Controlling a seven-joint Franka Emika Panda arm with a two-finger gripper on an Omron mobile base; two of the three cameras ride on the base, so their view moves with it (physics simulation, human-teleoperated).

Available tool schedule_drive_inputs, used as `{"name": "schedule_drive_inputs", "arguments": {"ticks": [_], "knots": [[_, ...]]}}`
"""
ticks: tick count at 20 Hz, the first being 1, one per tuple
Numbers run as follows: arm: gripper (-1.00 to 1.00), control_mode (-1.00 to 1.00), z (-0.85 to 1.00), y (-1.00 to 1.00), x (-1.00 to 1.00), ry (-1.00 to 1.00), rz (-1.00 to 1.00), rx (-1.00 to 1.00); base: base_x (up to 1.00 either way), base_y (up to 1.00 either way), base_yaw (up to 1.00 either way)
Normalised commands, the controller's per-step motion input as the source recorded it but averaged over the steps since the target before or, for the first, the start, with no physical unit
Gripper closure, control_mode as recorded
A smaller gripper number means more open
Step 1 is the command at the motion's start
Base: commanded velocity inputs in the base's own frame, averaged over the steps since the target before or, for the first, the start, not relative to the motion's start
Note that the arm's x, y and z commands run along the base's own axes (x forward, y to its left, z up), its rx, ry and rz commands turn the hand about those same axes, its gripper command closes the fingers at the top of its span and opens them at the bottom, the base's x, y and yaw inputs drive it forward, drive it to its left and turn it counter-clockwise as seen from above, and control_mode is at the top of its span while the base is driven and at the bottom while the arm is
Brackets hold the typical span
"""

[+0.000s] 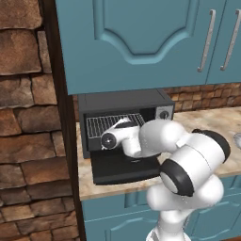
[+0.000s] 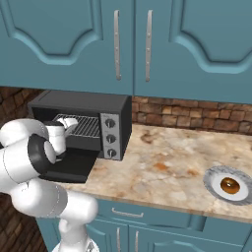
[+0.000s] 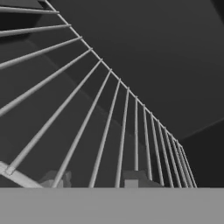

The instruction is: Pick up the bagel from the plate, place it on the toaster oven rack, close the door, and set the timer.

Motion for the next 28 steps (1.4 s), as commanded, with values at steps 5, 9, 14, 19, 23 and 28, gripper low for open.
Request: {"name": "schedule_drive_inputs", "arguments": {"ticks": [5, 9, 14, 19, 23, 28], "knots": [[1.0, -1.0, 0.0, 0.0, -0.54, 0.18, 0.0, 0.05, 0.0, 0.0, 0.0], [1.0, -1.0, 0.0, 0.0, -0.56, 0.25, 0.0, 0.05, 0.0, 0.0, 0.0], [1.0, -1.0, -0.01, 0.0, -0.56, 0.29, 0.0, 0.05, 0.0, 0.0, 0.0], [1.0, -1.0, -0.07, 0.0, -0.57, 0.26, 0.0, 0.04, 0.0, 0.0, 0.0], [-1.0, -1.0, -0.02, 0.0, -0.31, 0.09, 0.0, 0.01, 0.0, 0.0, 0.0], [-1.0, -1.0, 0.19, -0.01, -0.43, -0.02, -0.01, 0.0, 0.0, 0.0, 0.0]]}}
